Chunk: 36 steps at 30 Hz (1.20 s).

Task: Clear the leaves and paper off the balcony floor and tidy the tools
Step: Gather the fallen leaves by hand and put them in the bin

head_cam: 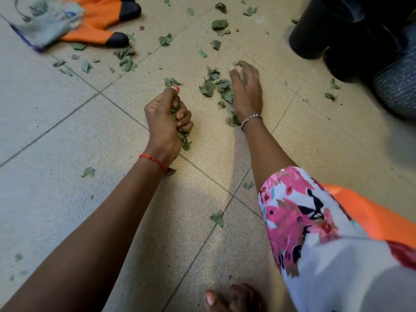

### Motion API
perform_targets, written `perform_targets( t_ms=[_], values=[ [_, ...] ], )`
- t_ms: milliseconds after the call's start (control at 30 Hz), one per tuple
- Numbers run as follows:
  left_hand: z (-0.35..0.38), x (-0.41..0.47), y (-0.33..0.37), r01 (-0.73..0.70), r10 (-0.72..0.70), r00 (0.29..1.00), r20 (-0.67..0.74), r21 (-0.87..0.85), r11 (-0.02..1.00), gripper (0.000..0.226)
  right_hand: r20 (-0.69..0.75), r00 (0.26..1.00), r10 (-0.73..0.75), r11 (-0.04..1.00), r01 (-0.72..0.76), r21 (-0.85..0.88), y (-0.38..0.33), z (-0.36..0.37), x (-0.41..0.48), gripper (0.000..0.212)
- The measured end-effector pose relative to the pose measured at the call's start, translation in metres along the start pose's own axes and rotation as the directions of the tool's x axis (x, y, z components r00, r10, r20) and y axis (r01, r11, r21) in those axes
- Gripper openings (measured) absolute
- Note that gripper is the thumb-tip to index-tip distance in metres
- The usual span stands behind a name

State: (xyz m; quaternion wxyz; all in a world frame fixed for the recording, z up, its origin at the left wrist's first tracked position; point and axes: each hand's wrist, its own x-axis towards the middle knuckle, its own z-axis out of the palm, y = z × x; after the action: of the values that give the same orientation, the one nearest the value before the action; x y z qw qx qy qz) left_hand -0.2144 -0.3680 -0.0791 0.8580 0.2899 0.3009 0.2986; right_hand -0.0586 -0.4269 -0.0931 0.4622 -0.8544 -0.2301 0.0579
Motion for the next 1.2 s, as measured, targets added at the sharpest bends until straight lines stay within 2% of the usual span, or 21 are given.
perform_targets(
  t_ms=[33,100,200,333,500,533,633,700,733,800,867,933,1067,1200],
  values=[
    [0.000,-0.001,0.000,0.006,-0.006,1.000,-0.002,-0.005,1.000,0.045,0.105,0.994,-0.029,0.991,0.043,-0.129,-0.001,0.003,0.003,0.046],
    [0.000,-0.001,0.001,0.013,-0.013,1.000,-0.007,-0.019,1.000,0.044,0.277,0.957,-0.091,0.950,0.167,-0.264,-0.011,0.011,0.005,0.048],
    [0.001,-0.002,0.003,0.025,-0.026,1.000,-0.011,-0.046,0.999,0.042,0.397,0.904,-0.160,0.930,0.273,-0.247,-0.020,0.024,-0.006,0.039],
    [-0.001,-0.006,0.005,0.050,-0.051,0.999,-0.012,-0.073,0.996,0.041,0.357,0.919,-0.167,0.984,0.178,0.001,-0.019,0.026,-0.040,0.027],
    [-0.010,-0.019,0.010,0.094,-0.095,0.995,-0.016,-0.066,0.993,0.040,0.389,0.920,-0.047,0.980,-0.034,0.198,-0.023,0.001,-0.090,0.019],
    [-0.013,-0.022,0.011,0.096,-0.096,0.995,-0.007,-0.051,0.994,0.040,0.355,0.935,-0.018,0.963,-0.080,0.259,-0.026,-0.007,-0.100,0.021],
    [-0.019,-0.033,0.011,0.078,-0.078,0.997,0.009,-0.001,0.997,0.041,0.120,0.989,0.088,0.911,-0.128,0.391,-0.028,-0.029,-0.133,0.025],
    [-0.022,-0.040,0.011,0.069,-0.070,0.997,0.024,0.025,0.997,0.041,0.100,0.983,0.156,0.937,-0.179,0.301,-0.022,-0.037,-0.162,0.040],
    [-0.023,-0.042,0.012,0.069,-0.070,0.997,0.028,0.033,0.997,0.040,0.143,0.975,0.171,0.961,-0.197,0.194,-0.019,-0.039,-0.177,0.058],
    [-0.025,-0.046,0.013,0.070,-0.071,0.997,0.024,0.040,0.997,0.040,0.219,0.969,0.111,0.990,-0.090,-0.105,-0.013,-0.038,-0.203,0.092],
    [-0.028,-0.049,0.015,0.071,-0.072,0.997,0.007,0.023,0.997,0.040,0.258,0.966,0.029,0.925,0.072,-0.374,-0.010,-0.033,-0.214,0.110],
    [-0.032,-0.051,0.016,0.081,-0.082,0.997,-0.018,-0.017,0.997,0.039,0.240,0.971,-0.020,0.845,0.144,-0.514,-0.009,-0.026,-0.210,0.115],
    [-0.038,-0.051,0.019,0.084,-0.085,0.996,-0.021,-0.043,0.996,0.039,0.186,0.982,-0.021,0.822,0.123,-0.556,-0.011,-0.009,-0.181,0.113],
    [-0.046,-0.044,0.030,0.009,-0.007,0.999,-0.033,0.057,0.998,0.040,0.208,0.975,-0.076,0.841,0.175,-0.512,-0.025,0.021,-0.138,0.110]
  ],
)
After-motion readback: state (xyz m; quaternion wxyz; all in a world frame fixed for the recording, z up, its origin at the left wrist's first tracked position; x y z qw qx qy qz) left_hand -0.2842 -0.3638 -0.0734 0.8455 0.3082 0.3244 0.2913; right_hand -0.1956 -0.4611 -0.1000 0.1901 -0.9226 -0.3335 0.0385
